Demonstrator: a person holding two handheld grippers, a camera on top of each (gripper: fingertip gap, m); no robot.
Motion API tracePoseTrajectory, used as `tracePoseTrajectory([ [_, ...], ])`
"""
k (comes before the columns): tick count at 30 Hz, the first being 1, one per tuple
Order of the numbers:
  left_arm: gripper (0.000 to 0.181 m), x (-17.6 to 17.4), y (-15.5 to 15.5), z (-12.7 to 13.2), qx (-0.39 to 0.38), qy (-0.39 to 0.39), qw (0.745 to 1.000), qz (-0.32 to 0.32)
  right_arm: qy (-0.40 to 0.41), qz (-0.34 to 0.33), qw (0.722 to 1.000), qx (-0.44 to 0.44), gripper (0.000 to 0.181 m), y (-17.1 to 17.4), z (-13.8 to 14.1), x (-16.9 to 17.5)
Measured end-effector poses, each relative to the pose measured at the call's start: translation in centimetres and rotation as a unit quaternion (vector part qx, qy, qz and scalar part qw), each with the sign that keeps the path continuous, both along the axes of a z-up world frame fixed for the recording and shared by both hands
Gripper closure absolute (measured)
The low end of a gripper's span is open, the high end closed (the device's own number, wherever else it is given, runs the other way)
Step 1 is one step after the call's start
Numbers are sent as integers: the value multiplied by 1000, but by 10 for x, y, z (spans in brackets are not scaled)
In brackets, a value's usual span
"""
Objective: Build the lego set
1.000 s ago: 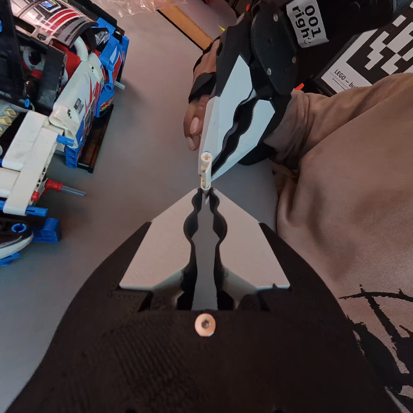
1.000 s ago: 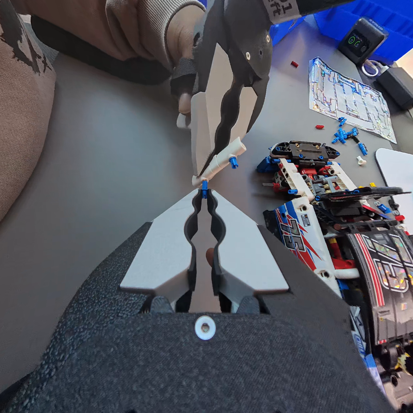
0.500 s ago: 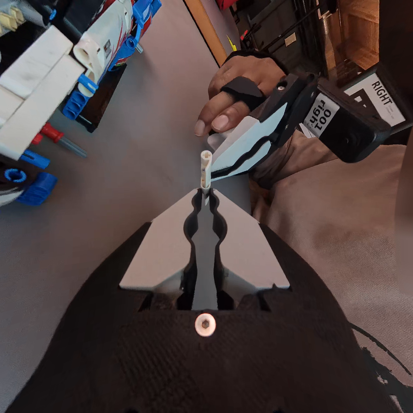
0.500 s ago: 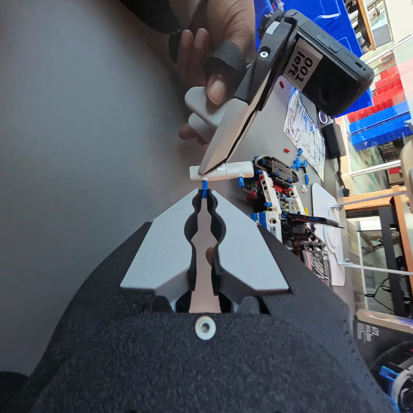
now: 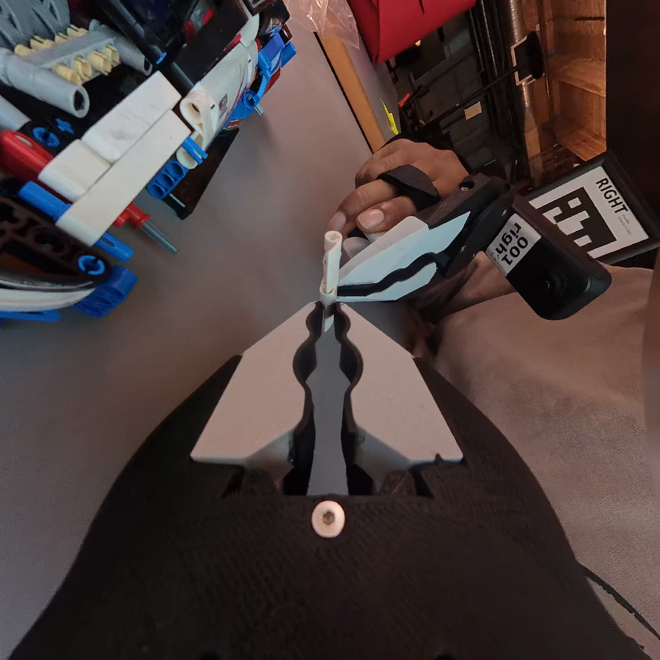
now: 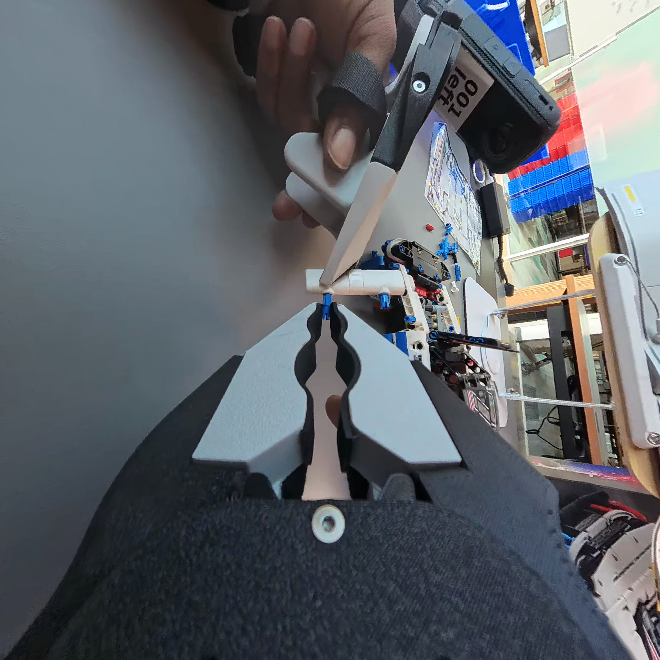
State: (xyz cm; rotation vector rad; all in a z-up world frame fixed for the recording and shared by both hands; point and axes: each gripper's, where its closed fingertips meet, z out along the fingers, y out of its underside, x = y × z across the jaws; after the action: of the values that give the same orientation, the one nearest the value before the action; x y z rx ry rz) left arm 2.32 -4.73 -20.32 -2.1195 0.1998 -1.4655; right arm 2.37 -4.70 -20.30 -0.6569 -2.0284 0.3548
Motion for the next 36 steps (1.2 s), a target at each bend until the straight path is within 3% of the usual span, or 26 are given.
tracePoseTrajectory([
  [29, 177, -2, 12, -13, 49, 114, 991, 47, -22, -38, 998, 50, 180, 4, -14, -3],
  [31, 177, 1, 11, -12, 60, 124, 990, 39, -14, -23, 999, 43, 181, -2, -14, -4],
  [33, 177, 18, 8, -10, 72, 125, 990, 10, 8, 28, 1000, 8, 181, -34, -3, -12],
  [35, 177, 19, 12, -2, 92, 134, 987, 5, -12, 31, 998, 55, 181, -33, -11, -12],
  [36, 177, 13, 15, 3, 94, 128, 987, 13, -18, 31, 999, 25, 181, -31, -12, -7],
])
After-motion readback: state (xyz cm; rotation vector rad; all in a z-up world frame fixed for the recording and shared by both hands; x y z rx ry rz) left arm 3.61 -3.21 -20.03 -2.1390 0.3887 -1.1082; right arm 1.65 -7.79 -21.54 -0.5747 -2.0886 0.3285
